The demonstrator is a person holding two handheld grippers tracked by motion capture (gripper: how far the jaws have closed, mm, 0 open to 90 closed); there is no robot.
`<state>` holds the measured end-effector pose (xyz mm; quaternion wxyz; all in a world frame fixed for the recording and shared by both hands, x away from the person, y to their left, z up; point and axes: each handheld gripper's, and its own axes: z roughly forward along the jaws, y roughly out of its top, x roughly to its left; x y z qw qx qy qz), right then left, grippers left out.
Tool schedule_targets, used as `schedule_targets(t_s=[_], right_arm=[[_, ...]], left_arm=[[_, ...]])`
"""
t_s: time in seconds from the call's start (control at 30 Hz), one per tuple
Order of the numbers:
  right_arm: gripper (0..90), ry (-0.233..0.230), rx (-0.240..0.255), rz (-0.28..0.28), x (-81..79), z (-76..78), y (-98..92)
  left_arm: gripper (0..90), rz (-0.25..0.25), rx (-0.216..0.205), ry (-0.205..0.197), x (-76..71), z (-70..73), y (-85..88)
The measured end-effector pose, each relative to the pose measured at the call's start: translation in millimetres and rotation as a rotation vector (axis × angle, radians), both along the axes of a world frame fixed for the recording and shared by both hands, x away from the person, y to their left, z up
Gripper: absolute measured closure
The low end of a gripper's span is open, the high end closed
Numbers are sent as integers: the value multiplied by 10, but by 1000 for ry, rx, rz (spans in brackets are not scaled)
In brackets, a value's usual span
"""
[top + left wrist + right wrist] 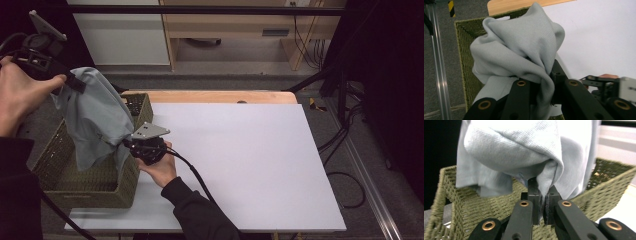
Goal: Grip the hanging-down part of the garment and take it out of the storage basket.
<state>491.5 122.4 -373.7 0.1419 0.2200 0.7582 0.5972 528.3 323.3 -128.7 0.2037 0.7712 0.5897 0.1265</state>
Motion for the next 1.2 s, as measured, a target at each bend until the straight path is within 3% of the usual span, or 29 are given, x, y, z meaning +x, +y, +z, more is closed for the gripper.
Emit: schedule_targets(t_s=[0.13,0.5,0.6,0.87,0.9,1.2], right_arm=[[867,10,25,-8,-25,101,-140],[870,-47,46,-46,-93,402,-610],[870,-57,51,-56,-101,446,-661],[871,-117,79,-96,-154,705,-896],[871,-141,92,-117,-174,777,-955],[872,-227,163,-182,-234,990,-1036]], left_arm=[[804,1,0,0,-3,-6,10],[804,1,-13,0,-4,-43,23],[804,-2,-11,-2,-6,-42,10],[804,-16,-16,-4,-1,-44,-50],[804,-22,-20,-5,-6,-39,-66],[804,-38,-31,-11,-19,-24,-109]])
